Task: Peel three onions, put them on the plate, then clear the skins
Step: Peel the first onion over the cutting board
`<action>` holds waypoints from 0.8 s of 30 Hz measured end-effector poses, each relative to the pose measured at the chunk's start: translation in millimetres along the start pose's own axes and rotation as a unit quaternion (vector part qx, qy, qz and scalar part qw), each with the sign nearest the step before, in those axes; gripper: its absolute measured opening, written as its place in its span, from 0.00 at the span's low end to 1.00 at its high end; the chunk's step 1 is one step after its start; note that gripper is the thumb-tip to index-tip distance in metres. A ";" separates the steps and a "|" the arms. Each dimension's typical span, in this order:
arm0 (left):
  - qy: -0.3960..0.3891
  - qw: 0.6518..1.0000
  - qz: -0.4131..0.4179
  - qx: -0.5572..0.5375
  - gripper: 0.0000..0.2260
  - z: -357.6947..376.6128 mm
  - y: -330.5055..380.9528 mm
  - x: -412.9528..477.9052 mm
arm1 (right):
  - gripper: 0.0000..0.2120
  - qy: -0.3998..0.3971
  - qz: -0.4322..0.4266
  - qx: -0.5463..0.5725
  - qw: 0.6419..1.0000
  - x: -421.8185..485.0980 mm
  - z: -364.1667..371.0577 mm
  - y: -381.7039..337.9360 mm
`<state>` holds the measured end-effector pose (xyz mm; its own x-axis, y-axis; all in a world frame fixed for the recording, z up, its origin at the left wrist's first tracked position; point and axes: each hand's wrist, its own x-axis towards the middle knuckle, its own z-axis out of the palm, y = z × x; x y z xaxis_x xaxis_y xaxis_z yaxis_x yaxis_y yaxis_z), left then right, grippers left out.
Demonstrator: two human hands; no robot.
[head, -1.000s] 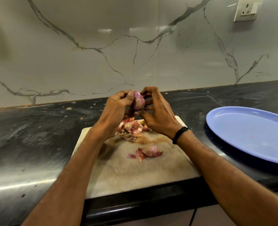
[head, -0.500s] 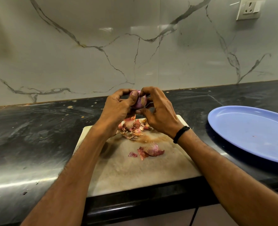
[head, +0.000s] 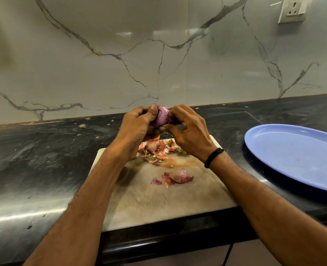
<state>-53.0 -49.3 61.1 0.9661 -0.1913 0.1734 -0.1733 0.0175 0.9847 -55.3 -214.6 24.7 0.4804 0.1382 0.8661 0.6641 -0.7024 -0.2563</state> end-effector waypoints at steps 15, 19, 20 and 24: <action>0.004 1.000 -0.016 -0.017 0.13 0.3 3.4 -2.6 | 0.11 0.050 0.109 0.095 0.988 2.3 -3.8 -11.8; -0.003 1.000 0.005 -0.016 0.19 0.7 5.1 -4.8 | 0.15 0.035 0.130 0.102 0.986 2.5 -5.2 -11.9; -0.003 1.000 0.013 -0.010 0.21 0.9 6.0 -5.7 | 0.12 0.035 0.127 0.095 0.987 2.1 -5.1 -12.0; -0.016 1.000 0.016 0.011 0.21 3.6 6.6 -7.7 | 0.05 0.043 0.132 0.087 0.987 1.5 -5.8 -13.0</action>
<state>-62.3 -51.2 66.2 0.9535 -0.2214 0.2046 -0.2091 0.0033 0.9779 -66.6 -209.3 31.8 0.6038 -0.0980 0.7911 0.6146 -0.5747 -0.5404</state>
